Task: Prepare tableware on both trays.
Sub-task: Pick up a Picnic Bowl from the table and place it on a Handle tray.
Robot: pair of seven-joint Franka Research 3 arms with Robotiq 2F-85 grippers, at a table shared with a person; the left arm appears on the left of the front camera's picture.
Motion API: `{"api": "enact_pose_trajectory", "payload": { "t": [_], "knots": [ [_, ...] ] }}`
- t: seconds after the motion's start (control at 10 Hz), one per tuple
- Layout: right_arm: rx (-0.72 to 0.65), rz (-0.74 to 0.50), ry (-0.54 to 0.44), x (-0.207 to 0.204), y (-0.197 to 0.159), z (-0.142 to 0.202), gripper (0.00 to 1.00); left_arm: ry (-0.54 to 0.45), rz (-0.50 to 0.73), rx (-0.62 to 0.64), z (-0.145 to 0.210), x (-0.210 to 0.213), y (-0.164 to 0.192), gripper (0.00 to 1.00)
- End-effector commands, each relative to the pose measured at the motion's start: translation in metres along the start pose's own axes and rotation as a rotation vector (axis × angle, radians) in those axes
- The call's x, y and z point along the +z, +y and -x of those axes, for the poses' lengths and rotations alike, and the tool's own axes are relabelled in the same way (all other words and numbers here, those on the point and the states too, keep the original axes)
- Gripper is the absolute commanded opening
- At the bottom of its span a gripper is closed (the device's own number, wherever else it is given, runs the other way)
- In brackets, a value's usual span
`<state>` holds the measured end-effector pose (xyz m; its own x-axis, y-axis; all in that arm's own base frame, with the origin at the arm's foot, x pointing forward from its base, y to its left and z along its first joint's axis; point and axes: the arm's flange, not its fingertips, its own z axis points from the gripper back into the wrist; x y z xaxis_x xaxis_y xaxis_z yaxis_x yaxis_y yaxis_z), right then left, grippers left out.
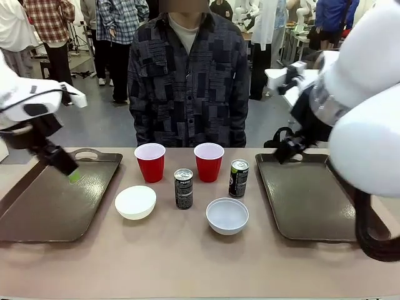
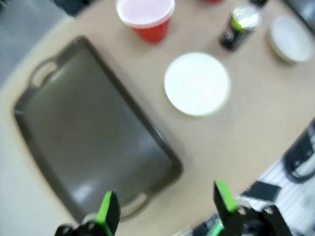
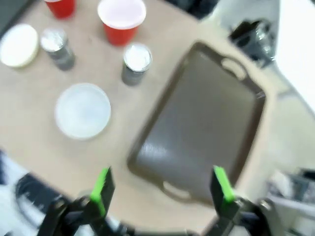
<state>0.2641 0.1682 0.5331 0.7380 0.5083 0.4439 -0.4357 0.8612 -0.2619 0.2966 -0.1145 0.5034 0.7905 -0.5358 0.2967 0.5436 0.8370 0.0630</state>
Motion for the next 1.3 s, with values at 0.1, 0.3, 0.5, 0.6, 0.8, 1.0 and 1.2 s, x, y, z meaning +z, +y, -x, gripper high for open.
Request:
{"api": "enact_pose_trajectory", "payload": {
  "t": [0.1, 0.3, 0.5, 0.6, 0.8, 1.0, 1.2],
  "knots": [
    [0.000, 0.000, 0.000, 0.000, 0.000, 0.000, 1.00, 0.000, 0.000, 0.000, 0.000, 0.000, 0.000, 1.00],
    [-0.055, 0.040, 0.058, 0.016, -0.004, 0.018, 1.00, 0.000, 0.000, 0.000, 0.000, 0.000, 0.000, 1.00],
    [-0.270, -0.509, -0.072, 0.010, -0.071, 0.015, 1.00, -0.074, 0.177, 0.147, 0.004, 0.009, 0.030, 1.00],
    [-0.408, -0.711, -0.158, 0.020, -0.108, 0.037, 1.00, -0.199, 0.421, 0.270, 0.012, 0.018, 0.060, 1.00],
    [-0.599, -0.935, -0.312, 0.026, -0.154, 0.080, 1.00, -0.352, 0.607, 0.494, 0.037, 0.022, 0.109, 1.00],
    [-0.685, -0.997, -0.283, 0.014, -0.149, 0.123, 1.00, -0.362, 0.617, 0.595, 0.076, 0.025, 0.132, 1.00],
    [-0.779, -1.027, -0.232, -0.009, -0.155, 0.157, 1.00, -0.358, 0.576, 0.656, 0.104, 0.026, 0.149, 1.00]
  ]
}}
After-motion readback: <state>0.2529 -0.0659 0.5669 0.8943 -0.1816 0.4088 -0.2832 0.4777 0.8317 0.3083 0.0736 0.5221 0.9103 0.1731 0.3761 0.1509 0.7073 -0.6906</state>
